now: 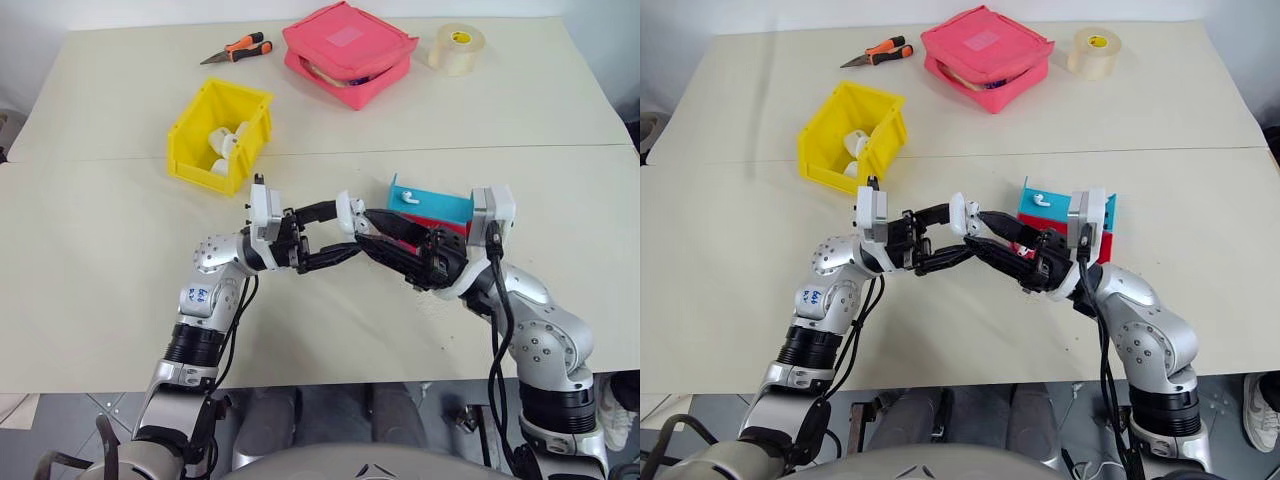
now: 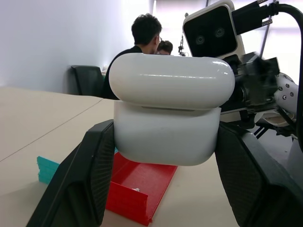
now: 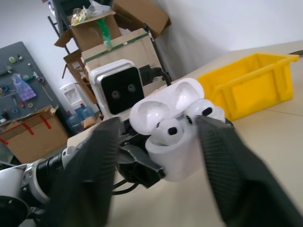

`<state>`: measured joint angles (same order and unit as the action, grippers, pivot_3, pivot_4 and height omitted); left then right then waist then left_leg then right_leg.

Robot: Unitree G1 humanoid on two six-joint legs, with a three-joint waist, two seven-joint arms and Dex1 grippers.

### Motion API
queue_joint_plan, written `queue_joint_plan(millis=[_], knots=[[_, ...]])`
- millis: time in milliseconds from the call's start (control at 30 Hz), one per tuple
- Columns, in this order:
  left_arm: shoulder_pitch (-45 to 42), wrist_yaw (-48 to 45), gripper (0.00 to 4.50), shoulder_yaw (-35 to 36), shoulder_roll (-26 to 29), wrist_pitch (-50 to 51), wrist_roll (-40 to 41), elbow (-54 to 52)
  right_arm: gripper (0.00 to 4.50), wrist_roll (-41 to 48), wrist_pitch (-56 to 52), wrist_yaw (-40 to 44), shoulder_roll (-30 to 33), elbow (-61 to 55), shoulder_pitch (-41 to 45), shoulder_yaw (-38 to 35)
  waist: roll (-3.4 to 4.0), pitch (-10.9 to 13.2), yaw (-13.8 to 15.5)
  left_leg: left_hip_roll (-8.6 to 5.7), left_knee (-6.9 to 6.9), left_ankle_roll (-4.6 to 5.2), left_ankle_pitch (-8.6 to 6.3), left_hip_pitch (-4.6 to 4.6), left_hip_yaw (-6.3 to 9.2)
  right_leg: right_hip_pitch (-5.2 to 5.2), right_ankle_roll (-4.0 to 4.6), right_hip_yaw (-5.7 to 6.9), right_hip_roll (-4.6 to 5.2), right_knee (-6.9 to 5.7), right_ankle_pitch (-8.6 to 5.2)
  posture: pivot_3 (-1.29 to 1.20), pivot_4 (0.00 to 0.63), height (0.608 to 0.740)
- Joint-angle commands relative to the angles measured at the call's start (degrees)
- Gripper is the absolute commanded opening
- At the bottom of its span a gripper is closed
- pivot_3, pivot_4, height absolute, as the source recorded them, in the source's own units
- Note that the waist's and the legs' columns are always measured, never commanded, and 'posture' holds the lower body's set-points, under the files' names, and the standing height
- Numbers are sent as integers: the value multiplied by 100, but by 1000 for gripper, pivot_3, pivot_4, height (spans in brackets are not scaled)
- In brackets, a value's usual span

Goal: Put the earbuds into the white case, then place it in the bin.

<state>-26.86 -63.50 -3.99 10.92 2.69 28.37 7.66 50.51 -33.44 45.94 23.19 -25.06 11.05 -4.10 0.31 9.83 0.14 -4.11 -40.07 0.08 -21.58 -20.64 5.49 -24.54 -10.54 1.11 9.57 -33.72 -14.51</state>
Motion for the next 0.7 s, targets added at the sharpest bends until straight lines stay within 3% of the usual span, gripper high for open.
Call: queue_joint_plan(millis=[33, 233, 367, 433, 600, 700], knots=[[-119, -38, 2774, 81, -100, -82, 201, -210, 3947, 64, -5, 39, 219, -76, -92, -211, 0, 0, 20, 0, 0, 0, 0, 0, 1, 2, 0, 1, 0, 1, 0, 0, 150, 740], [71, -118, 2774, 135, 413, -210, -162, -187, 3947, 109, -1, 283, 986, -93, -561, -907, 0, 0, 18, 0, 2, 1, -1, 0, -2, 2, 0, 0, 0, 3, 0, 0, 150, 740], [-66, -241, 2774, -166, 1137, -581, -996, -26, 2653, -612, 291, 529, 1614, -43, -698, -801, 0, 0, 16, 1, 3, 2, -1, 2, -10, 2, 0, -1, -1, 2, 0, 0, 150, 740], [-244, -213, 2774, -375, 1344, -522, -1334, -39, 1957, -572, 50, 593, 1805, -220, -471, -557, -1, 0, 19, 1, 4, 3, -1, 5, -13, 2, 0, -3, -1, 2, 0, 0, 150, 740], [-596, 56, 2774, -698, 1328, -116, -1714, -48, 165, -469, -448, 472, 1835, -505, 328, 13, -3, 2, 41, 1, 2, 4, -1, 4, -10, 3, 0, -5, -1, 3, 0, 0, 150, 740], [-656, 198, 2774, -814, 1225, 33, -1797, -94, 29, -594, -755, 240, 1707, -452, 886, 427, -4, 2, 44, 1, 3, 5, -1, 4, -9, 2, 0, -5, -1, 4, 0, 0, 150, 740]])
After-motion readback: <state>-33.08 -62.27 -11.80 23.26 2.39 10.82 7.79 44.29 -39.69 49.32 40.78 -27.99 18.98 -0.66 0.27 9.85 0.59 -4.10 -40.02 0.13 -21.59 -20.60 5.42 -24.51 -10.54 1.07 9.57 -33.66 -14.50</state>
